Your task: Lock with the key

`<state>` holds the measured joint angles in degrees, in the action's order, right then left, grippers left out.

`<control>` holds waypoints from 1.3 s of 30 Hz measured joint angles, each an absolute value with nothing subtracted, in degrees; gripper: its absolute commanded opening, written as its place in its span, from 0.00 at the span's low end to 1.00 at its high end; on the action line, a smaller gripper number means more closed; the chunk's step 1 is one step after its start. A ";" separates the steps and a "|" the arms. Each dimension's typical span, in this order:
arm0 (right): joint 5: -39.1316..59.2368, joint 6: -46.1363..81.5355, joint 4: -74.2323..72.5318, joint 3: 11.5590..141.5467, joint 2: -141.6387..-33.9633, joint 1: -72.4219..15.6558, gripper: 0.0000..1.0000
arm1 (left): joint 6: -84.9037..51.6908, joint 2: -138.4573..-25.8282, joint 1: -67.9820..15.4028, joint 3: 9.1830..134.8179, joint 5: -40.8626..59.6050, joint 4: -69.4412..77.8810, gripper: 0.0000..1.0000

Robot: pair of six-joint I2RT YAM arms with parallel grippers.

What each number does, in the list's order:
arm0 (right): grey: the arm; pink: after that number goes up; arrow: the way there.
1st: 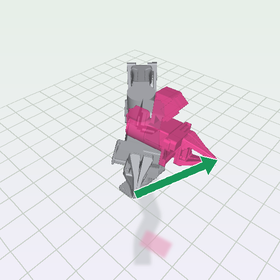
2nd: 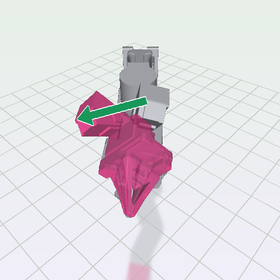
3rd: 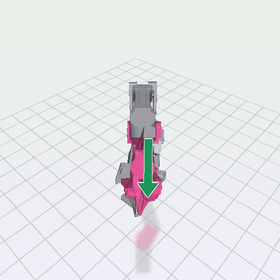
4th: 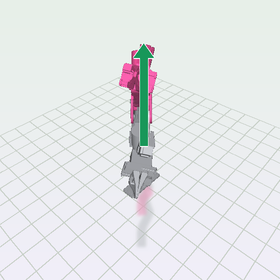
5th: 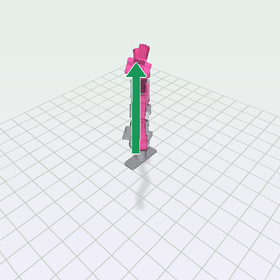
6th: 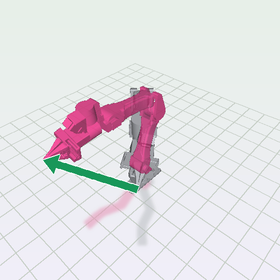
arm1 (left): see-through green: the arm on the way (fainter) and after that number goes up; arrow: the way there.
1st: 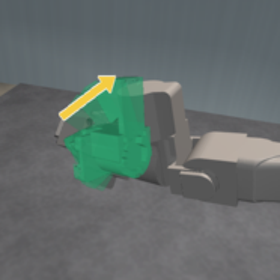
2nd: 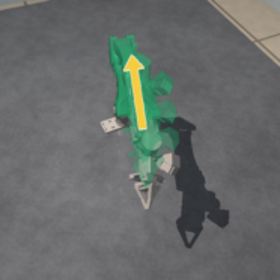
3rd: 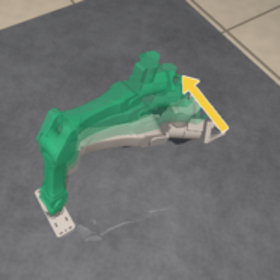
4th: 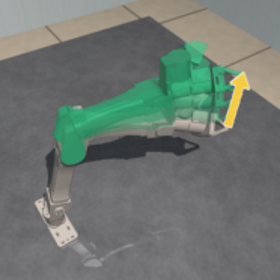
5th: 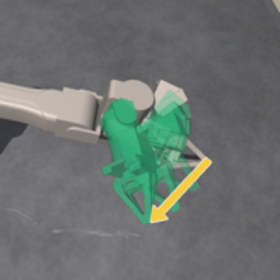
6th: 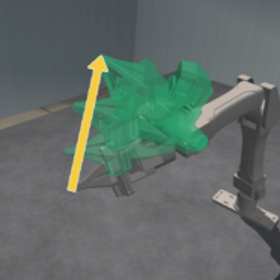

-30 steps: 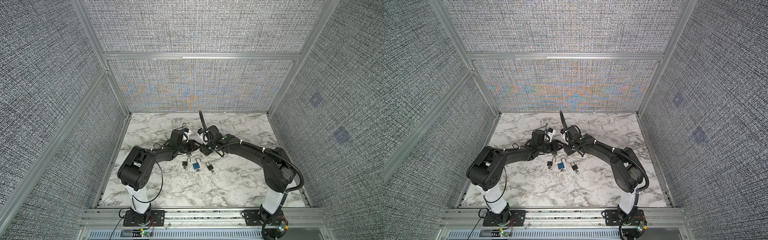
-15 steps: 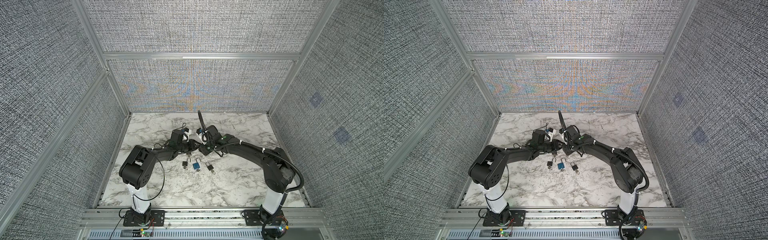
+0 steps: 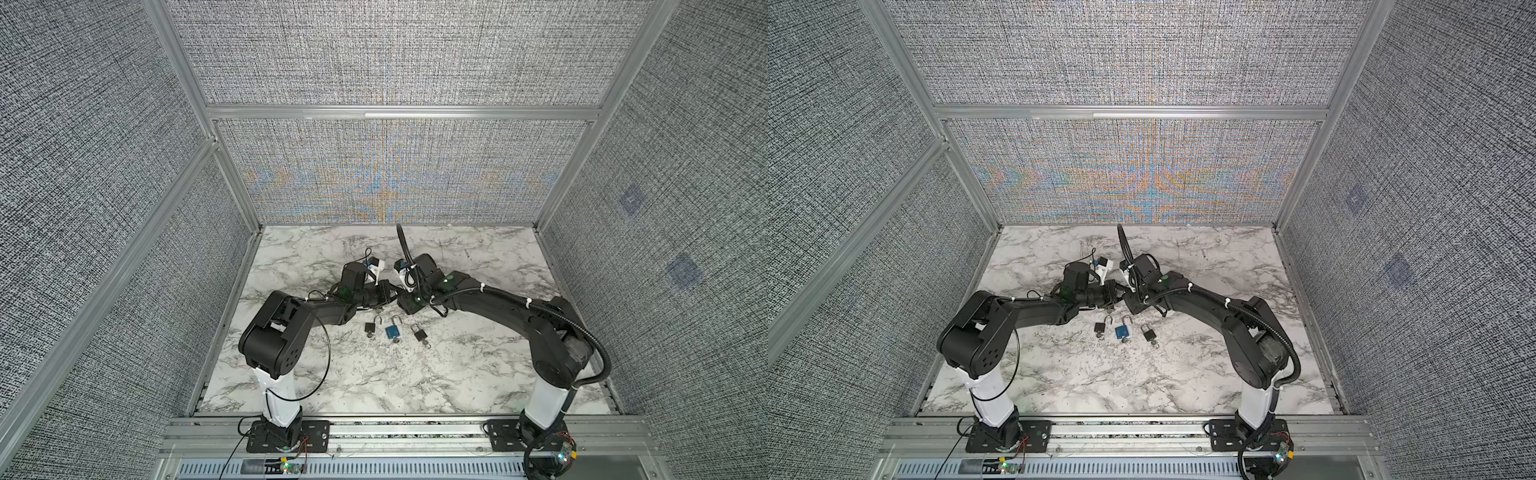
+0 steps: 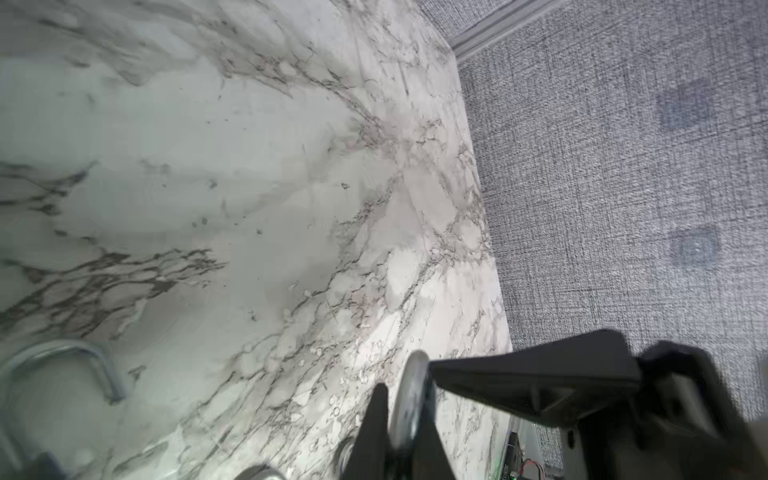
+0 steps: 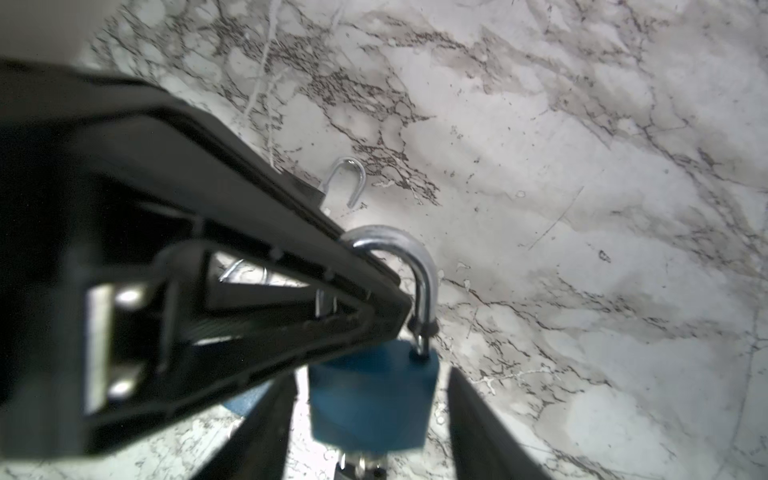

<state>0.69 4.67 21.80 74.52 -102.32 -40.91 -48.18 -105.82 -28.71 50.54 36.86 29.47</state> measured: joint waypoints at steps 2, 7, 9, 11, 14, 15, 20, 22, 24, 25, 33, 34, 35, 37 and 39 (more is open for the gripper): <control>3.60 6.24 19.35 71.59 -99.66 -39.90 0.76 | -48.47 -105.19 -28.56 50.26 35.90 28.56 0.00; 9.67 11.70 12.91 62.26 -91.46 -34.83 0.76 | -50.09 -102.02 -28.60 50.33 35.31 28.62 0.00; 11.73 12.32 11.11 59.90 -89.03 -34.17 0.76 | -51.07 -100.77 -28.64 50.33 34.81 28.60 0.00; 12.91 12.67 9.74 58.50 -87.35 -34.20 0.75 | -51.48 -99.39 -28.75 50.33 34.41 28.60 0.00; 13.93 12.62 7.73 56.55 -85.36 -34.44 0.75 | -52.60 -97.86 -29.12 50.33 33.39 28.51 0.00; 13.91 12.62 7.35 56.07 -84.82 -34.59 0.75 | -52.80 -97.45 -29.28 50.33 33.26 28.42 0.00; 11.35 10.66 6.83 56.77 -84.33 -37.28 0.75 | -54.11 -96.51 -30.41 51.13 32.69 28.14 0.00; 10.00 9.98 6.59 57.71 -84.82 -38.30 0.75 | -54.26 -96.09 -31.03 51.59 32.51 28.10 0.00; 9.06 9.34 6.09 58.33 -85.56 -38.65 0.73 | -54.48 -95.88 -31.51 52.01 32.40 28.10 0.00; 8.47 8.99 5.78 58.50 -85.97 -38.63 0.72 | -54.54 -95.72 -31.79 52.07 32.08 28.10 0.00; 5.10 8.78 3.68 59.02 -88.12 -38.63 0.55 | -55.53 -94.87 -32.60 52.16 31.46 26.37 0.00; 4.99 8.80 3.36 59.22 -88.31 -38.63 0.54 | -55.53 -94.78 -32.64 52.16 31.46 26.11 0.00; 4.97 8.78 3.01 59.35 -88.51 -38.63 0.52 | -55.55 -94.67 -32.64 52.16 31.44 25.85 0.00; 4.97 8.80 2.66 59.61 -88.86 -38.63 0.51 | -55.55 -94.35 -32.64 52.16 31.42 25.54 0.00; 4.95 8.80 2.55 59.61 -89.01 -38.63 0.50 | -55.55 -94.17 -32.71 52.16 31.38 25.63 0.00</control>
